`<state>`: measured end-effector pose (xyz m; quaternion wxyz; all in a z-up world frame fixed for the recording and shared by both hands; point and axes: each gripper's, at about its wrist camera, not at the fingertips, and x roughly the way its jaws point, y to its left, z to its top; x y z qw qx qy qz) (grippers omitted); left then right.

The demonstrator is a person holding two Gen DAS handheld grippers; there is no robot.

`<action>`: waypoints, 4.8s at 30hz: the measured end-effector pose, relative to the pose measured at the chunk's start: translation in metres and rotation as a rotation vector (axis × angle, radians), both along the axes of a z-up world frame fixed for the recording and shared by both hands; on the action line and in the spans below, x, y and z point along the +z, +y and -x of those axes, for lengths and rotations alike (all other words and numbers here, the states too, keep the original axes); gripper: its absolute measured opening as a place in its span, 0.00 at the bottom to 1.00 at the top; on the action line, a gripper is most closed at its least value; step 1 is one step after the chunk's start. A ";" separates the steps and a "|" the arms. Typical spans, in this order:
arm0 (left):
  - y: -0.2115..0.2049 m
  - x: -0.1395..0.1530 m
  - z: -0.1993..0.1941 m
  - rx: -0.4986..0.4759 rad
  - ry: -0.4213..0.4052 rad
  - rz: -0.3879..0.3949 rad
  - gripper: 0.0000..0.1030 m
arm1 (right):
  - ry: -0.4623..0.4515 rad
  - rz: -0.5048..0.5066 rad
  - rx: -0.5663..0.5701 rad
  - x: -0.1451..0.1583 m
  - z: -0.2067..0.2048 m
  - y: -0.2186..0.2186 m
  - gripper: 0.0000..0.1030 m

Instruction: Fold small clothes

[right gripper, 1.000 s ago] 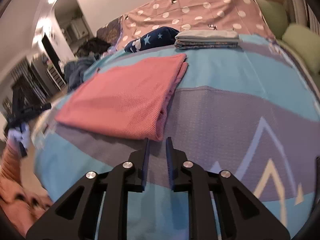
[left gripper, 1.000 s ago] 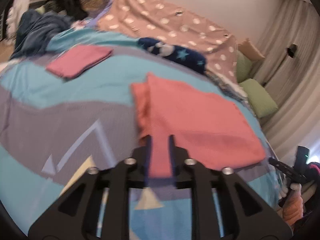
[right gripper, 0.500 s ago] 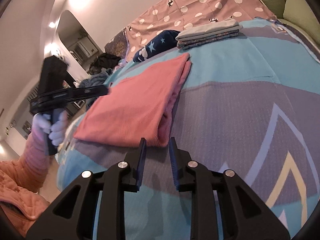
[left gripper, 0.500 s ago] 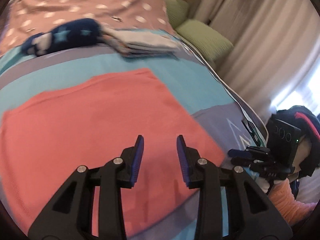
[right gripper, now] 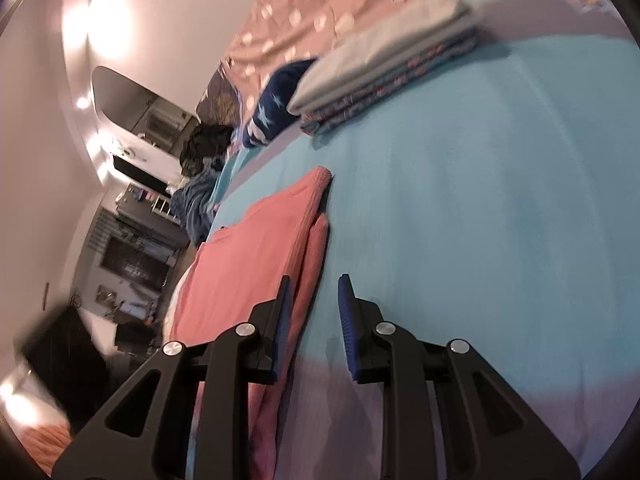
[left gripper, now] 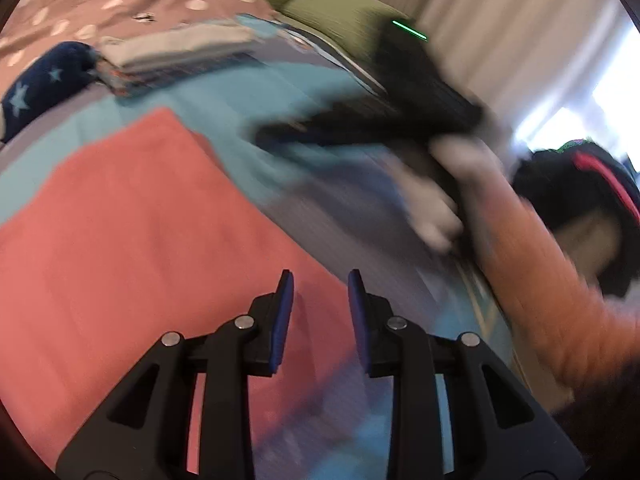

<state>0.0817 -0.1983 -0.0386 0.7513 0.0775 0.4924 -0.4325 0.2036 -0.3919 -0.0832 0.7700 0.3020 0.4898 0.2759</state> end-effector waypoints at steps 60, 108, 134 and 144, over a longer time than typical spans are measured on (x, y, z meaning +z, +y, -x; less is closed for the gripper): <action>-0.005 -0.001 0.096 -0.102 -0.183 0.067 0.37 | -0.118 0.230 -0.109 0.025 0.025 -0.013 0.22; 0.370 -0.054 0.030 0.327 -0.005 0.389 0.53 | -0.228 0.708 0.434 0.079 0.019 0.435 0.49; 0.357 -0.077 0.031 0.219 0.099 0.418 0.37 | -0.085 1.029 0.419 0.009 -0.047 0.547 0.48; 0.363 -0.077 0.042 0.197 0.106 0.413 0.27 | -0.157 0.826 0.371 0.022 -0.061 0.534 0.02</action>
